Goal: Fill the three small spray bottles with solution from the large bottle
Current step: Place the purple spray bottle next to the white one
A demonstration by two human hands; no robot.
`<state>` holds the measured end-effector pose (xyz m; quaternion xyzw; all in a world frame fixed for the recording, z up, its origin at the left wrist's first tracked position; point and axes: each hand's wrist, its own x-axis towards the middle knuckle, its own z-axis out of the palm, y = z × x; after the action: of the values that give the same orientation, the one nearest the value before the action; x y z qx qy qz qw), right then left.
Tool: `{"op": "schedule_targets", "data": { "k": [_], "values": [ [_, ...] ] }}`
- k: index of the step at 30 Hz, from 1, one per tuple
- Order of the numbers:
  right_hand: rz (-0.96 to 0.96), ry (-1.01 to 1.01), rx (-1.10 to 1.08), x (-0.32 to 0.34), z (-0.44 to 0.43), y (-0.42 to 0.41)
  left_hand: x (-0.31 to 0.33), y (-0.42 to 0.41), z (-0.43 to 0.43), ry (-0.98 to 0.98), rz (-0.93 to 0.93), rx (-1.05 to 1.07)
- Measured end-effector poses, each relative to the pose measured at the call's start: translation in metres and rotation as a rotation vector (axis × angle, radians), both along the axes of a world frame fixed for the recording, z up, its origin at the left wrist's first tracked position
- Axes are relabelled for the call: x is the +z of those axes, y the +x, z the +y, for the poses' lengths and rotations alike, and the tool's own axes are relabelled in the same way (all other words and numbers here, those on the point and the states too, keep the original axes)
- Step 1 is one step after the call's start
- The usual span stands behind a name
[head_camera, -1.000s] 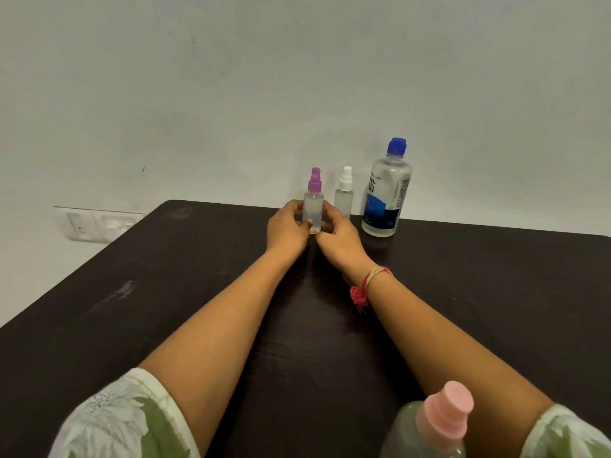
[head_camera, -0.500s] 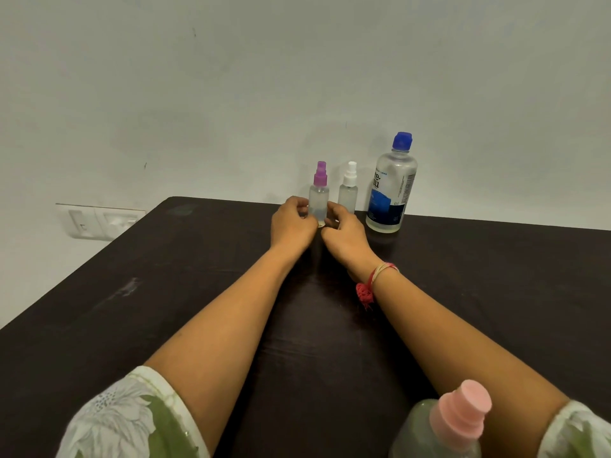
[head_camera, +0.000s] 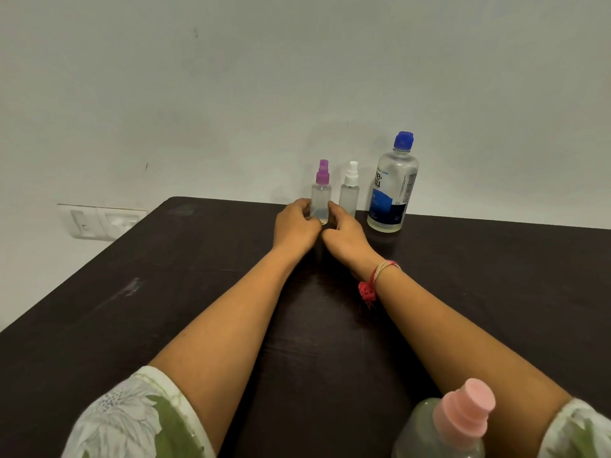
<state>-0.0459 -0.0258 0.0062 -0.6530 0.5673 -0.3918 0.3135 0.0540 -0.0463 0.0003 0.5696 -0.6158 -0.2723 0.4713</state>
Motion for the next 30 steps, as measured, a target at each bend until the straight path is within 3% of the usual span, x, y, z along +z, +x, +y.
{"op": "schedule_targets", "data": {
  "k": [3, 7, 10, 16, 20, 30],
  "values": [
    [-0.034, 0.004, -0.003, -0.001, 0.000, -0.002, 0.000, 0.000, 0.003, 0.022, 0.005, -0.005],
    [-0.255, 0.024, -0.058, 0.002, 0.009, -0.006, 0.005, 0.003, 0.011, 0.088, 0.148, 0.047],
    [-0.312, 0.063, -0.052, 0.003, 0.019, -0.009, 0.006, 0.007, 0.025, 0.118, 0.200, 0.029],
    [-0.412, 0.241, -0.004, 0.006, 0.061, -0.030, 0.003, 0.013, 0.088, 0.180, 0.151, -0.057],
    [-0.499, 0.322, 0.025, 0.010, 0.113, -0.051, -0.008, 0.011, 0.148, 0.223, 0.010, -0.126],
    [-0.493, 0.307, 0.055, 0.005, 0.252, -0.087, -0.008, 0.010, 0.271, 0.170, -0.011, -0.083]
  ]
}}
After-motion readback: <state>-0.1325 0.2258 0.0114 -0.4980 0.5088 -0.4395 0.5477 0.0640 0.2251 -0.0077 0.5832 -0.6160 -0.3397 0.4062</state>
